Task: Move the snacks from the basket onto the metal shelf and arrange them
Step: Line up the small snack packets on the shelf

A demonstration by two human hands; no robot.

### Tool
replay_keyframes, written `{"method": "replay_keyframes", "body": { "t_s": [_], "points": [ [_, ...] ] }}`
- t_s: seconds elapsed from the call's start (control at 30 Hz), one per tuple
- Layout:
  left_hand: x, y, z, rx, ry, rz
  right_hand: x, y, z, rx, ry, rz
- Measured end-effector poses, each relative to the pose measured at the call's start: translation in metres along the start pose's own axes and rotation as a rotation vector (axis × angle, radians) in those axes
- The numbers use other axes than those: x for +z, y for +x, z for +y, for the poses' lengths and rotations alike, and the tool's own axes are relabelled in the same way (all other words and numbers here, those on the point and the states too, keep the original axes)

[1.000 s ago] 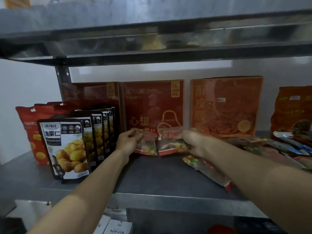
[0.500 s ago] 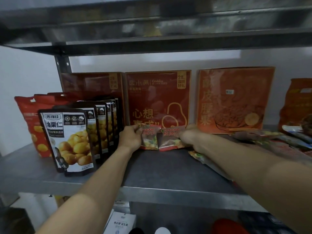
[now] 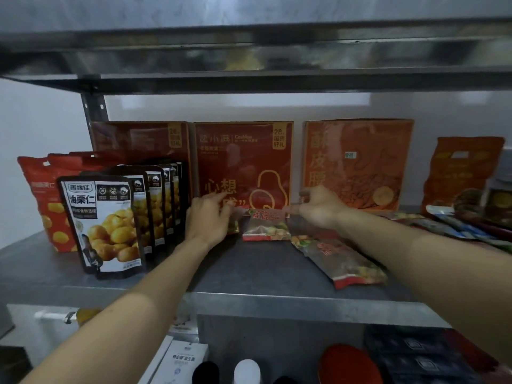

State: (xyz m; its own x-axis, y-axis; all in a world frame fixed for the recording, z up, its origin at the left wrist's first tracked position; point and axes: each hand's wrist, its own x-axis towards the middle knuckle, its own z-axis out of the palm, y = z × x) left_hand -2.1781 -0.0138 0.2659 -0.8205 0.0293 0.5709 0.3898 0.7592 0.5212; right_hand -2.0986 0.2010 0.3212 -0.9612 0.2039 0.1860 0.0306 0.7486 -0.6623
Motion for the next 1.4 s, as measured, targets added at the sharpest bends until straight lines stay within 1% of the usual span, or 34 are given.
{"method": "replay_keyframes", "body": {
  "t_s": [0.07,0.1,0.2,0.3,0.4,0.47,0.53,0.6,0.67,0.73,0.87,1.0,1.07,1.13,1.23,1.3,1.4],
  "points": [
    [-0.004,-0.006,0.018,0.147,0.054,-0.001,-0.019,-0.009,0.006,-0.056,-0.057,-0.041],
    [-0.005,-0.011,0.029,0.185,0.043,-0.018,-0.027,-0.013,0.009,-0.07,-0.081,-0.062],
    [-0.003,-0.027,0.059,0.238,-0.005,-0.04,-0.047,-0.026,0.021,-0.06,-0.145,-0.107],
    [0.003,-0.043,0.083,0.246,0.021,-0.076,-0.059,-0.039,0.031,-0.025,-0.182,-0.115],
    [0.005,-0.057,0.101,0.179,0.068,-0.125,-0.067,-0.051,0.037,0.018,-0.184,-0.143],
    [0.008,-0.067,0.11,0.092,0.064,-0.269,-0.069,-0.058,0.039,0.035,-0.215,-0.202],
    [0.013,-0.075,0.116,0.005,-0.046,-0.45,-0.067,-0.061,0.043,0.008,-0.291,-0.214],
    [0.017,-0.082,0.121,-0.096,-0.212,-0.544,-0.066,-0.062,0.046,-0.014,-0.355,-0.175],
    [0.02,-0.085,0.126,-0.159,-0.36,-0.568,-0.066,-0.062,0.05,0.008,-0.401,-0.145],
    [0.02,-0.089,0.13,-0.17,-0.476,-0.588,-0.068,-0.061,0.051,0.03,-0.461,-0.122],
    [0.019,-0.097,0.127,-0.207,-0.642,-0.559,-0.071,-0.06,0.061,0.081,-0.543,-0.049],
    [0.018,-0.103,0.125,-0.173,-0.814,-0.438,-0.078,-0.063,0.079,0.142,-0.436,-0.142],
    [0.017,-0.103,0.122,-0.159,-0.859,-0.378,-0.08,-0.065,0.085,0.144,-0.41,-0.176],
    [0.015,-0.102,0.119,-0.149,-0.889,-0.354,-0.079,-0.065,0.091,0.15,-0.372,-0.191],
    [0.011,-0.1,0.114,-0.166,-0.926,-0.341,-0.074,-0.069,0.092,0.133,-0.21,-0.146],
    [0.01,-0.101,0.113,-0.205,-0.971,-0.339,-0.07,-0.074,0.094,0.107,-0.049,-0.086],
    [0.01,-0.102,0.111,-0.219,-1.019,-0.34,-0.061,-0.082,0.104,0.041,0.24,0.014]
  ]
}}
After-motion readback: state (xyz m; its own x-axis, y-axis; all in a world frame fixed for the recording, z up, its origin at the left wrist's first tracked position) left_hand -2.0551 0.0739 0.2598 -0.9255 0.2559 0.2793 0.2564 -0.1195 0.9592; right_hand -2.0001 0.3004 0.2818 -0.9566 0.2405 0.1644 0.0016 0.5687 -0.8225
